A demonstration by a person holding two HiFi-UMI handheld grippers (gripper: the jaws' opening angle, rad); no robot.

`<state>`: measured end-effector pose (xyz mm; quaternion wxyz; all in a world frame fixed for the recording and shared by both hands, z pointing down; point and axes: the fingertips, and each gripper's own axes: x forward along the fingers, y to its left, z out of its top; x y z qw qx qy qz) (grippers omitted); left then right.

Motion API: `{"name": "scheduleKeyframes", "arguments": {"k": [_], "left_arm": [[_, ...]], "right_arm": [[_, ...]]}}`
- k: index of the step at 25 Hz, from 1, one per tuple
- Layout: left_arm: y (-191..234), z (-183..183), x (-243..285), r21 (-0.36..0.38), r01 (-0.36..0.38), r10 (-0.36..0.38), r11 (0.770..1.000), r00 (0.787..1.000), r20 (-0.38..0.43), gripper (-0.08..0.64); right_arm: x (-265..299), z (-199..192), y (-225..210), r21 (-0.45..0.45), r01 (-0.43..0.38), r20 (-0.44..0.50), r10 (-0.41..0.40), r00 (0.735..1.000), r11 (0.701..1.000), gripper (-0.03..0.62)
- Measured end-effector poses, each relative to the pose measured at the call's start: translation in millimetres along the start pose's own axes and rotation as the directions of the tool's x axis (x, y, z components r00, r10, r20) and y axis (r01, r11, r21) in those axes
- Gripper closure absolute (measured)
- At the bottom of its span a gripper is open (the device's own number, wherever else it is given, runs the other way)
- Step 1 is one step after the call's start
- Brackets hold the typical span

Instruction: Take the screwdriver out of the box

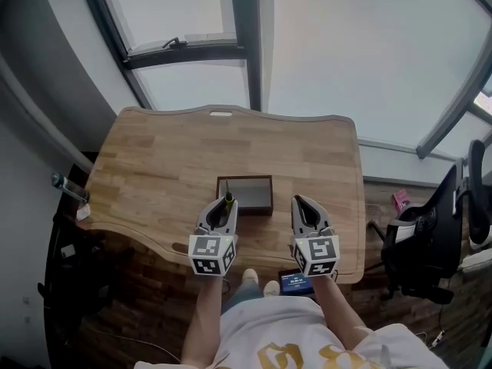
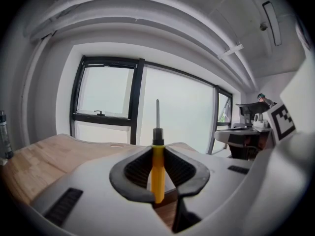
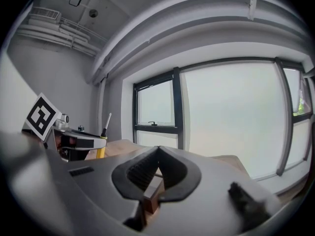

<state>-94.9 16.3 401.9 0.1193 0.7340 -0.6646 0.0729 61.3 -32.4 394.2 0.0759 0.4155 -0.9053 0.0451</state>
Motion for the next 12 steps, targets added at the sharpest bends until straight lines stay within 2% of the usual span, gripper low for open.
{"name": "scheduleKeyframes", "arguments": {"k": [12], "left_arm": [[6.5, 0.5, -7.7, -0.002, -0.031, 0.031, 1.000, 0.999, 0.011, 0.482]], "right_arm": [[-0.6, 5.5, 6.1, -0.009, -0.027, 0.025, 0.027, 0.999, 1.000, 0.561]]}}
